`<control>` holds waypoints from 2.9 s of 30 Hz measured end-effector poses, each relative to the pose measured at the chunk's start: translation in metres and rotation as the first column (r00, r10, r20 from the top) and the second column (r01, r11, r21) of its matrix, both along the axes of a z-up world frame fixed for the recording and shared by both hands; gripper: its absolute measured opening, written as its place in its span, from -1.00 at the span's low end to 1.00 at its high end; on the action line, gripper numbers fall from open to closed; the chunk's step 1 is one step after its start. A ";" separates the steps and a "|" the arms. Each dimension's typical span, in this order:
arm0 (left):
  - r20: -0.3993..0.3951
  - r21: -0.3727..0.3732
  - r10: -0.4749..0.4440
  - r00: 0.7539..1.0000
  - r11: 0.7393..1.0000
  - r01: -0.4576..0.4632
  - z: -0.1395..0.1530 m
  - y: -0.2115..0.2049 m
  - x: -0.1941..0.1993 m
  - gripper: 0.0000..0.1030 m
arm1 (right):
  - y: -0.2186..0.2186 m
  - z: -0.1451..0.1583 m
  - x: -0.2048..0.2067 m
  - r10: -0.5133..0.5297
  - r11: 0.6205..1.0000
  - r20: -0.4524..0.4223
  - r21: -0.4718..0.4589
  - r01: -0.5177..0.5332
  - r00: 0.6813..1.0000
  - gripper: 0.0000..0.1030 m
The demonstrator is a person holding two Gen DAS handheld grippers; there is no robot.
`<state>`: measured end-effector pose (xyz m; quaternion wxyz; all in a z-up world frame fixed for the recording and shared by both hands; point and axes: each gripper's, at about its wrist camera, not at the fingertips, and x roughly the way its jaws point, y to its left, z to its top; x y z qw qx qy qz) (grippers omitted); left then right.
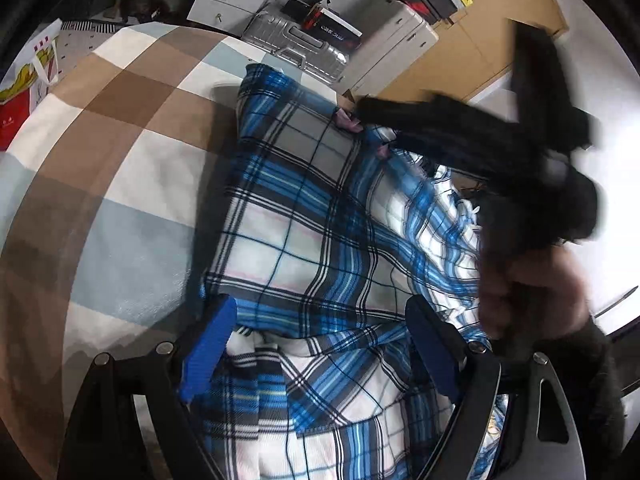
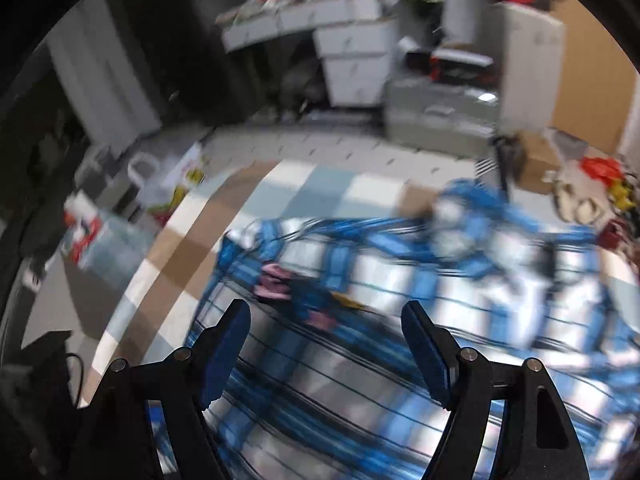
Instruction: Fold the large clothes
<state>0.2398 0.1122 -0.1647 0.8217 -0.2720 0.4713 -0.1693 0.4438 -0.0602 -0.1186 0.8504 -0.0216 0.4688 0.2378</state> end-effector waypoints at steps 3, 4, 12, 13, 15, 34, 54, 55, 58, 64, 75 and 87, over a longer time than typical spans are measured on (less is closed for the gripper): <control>-0.016 -0.025 0.014 1.000 1.000 -0.015 0.001 0.005 0.002 0.61 | 0.035 -0.033 0.016 0.013 0.997 -0.061 -0.075 -0.018 0.998 -0.02; -0.026 -0.027 0.024 0.999 0.999 -0.025 0.000 0.006 0.002 0.61 | 0.039 -0.045 0.021 -0.007 0.993 -0.092 -0.121 -0.004 0.996 -0.31; -0.012 -0.078 0.077 0.997 0.994 -0.078 0.011 0.011 -0.008 0.61 | 0.032 -0.052 0.024 -0.057 0.994 -0.012 -0.098 0.055 0.998 -0.35; -0.005 -0.074 0.079 0.997 0.994 -0.079 0.014 0.010 -0.009 0.61 | 0.030 -0.045 0.019 -0.047 0.995 0.019 -0.083 0.049 0.999 -0.35; 0.010 -0.062 0.078 0.997 0.995 -0.077 0.017 0.007 -0.012 0.61 | 0.020 -0.038 0.007 -0.013 0.998 0.048 -0.059 0.016 0.999 -0.35; 0.086 0.201 -0.010 0.996 0.980 -0.008 0.075 -0.022 -0.066 0.61 | -0.148 -0.067 -0.139 -0.225 0.974 0.095 -0.016 0.228 0.970 0.30; -0.094 0.532 -0.043 0.995 0.842 0.086 -0.033 -0.046 -0.237 0.61 | -0.109 -0.031 -0.386 -0.365 0.928 0.396 0.231 0.293 0.843 1.00; -0.097 0.560 -0.036 0.995 0.824 0.084 -0.037 -0.046 -0.237 0.59 | -0.111 -0.030 -0.388 -0.355 0.931 0.400 0.229 0.283 0.845 1.00; -0.046 0.617 -0.063 0.997 0.783 0.078 -0.037 -0.048 -0.244 0.36 | -0.113 -0.027 -0.397 -0.352 0.933 0.396 0.216 0.287 0.848 1.00; -0.071 0.628 -0.062 0.996 0.773 0.093 -0.031 -0.037 -0.240 -0.96 | -0.116 -0.022 -0.408 -0.368 0.926 0.344 0.222 0.306 0.864 1.00; -0.034 0.681 0.054 0.998 0.733 -0.016 -0.005 0.012 -0.257 -1.00 | -0.143 -0.022 -0.407 -0.444 0.875 0.230 0.322 0.362 0.866 1.00; -0.155 0.400 -0.005 0.988 0.914 0.068 -0.033 -0.014 -0.234 0.44 | -0.153 -0.016 -0.414 -0.473 0.850 0.195 0.356 0.388 0.859 1.00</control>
